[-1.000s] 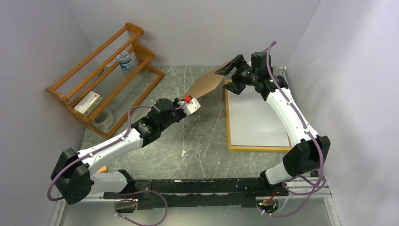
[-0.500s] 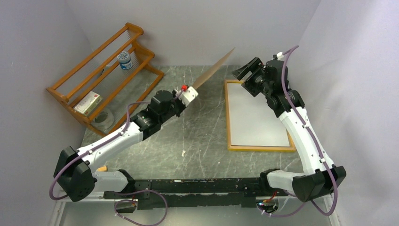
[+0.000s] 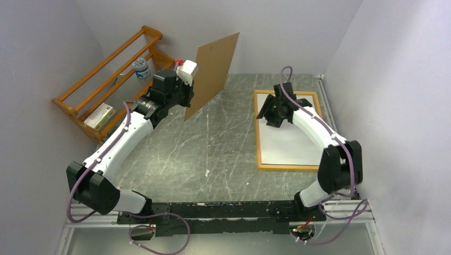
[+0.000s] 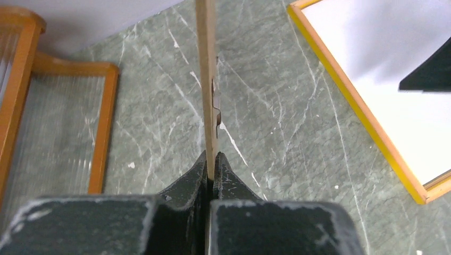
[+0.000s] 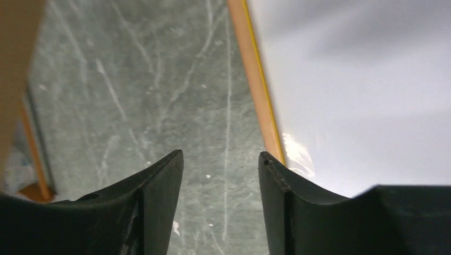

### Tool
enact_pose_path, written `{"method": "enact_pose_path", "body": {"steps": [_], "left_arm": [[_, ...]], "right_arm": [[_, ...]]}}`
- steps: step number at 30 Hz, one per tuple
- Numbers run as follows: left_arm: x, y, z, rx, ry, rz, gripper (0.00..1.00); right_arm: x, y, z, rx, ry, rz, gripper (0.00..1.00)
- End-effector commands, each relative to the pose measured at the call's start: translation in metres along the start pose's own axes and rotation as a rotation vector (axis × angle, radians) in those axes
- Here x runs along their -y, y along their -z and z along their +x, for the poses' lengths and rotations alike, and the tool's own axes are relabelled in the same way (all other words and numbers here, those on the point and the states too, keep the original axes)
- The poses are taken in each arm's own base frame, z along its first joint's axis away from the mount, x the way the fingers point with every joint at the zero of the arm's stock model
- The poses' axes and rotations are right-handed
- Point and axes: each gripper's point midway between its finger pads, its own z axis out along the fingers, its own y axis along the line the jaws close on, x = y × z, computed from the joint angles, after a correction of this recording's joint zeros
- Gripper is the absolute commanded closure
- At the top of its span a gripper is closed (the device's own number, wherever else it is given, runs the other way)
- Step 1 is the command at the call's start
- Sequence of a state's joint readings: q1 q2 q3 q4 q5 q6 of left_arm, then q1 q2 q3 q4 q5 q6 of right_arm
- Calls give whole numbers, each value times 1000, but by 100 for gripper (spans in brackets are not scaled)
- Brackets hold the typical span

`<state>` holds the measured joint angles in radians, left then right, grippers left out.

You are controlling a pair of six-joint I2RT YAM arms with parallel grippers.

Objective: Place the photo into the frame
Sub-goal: Move the photo frame to the center of the board.

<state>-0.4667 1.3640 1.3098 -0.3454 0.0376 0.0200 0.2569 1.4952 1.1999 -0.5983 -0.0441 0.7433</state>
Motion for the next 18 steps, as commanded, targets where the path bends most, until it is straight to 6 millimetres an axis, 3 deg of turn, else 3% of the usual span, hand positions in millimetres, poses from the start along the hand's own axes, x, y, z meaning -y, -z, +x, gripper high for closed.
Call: {"method": "enact_pose_path", "body": {"steps": [1, 9, 18], "left_arm": [[-10, 9, -10, -70, 124, -28, 97], [-25, 22, -40, -90, 179, -58, 97], [-48, 36, -62, -73, 194, -129, 97]], "right_arm": [[8, -27, 22, -106, 93, 30, 46], [24, -70, 42, -186, 169, 148, 55], [32, -96, 47, -220, 244, 246, 65]]}}
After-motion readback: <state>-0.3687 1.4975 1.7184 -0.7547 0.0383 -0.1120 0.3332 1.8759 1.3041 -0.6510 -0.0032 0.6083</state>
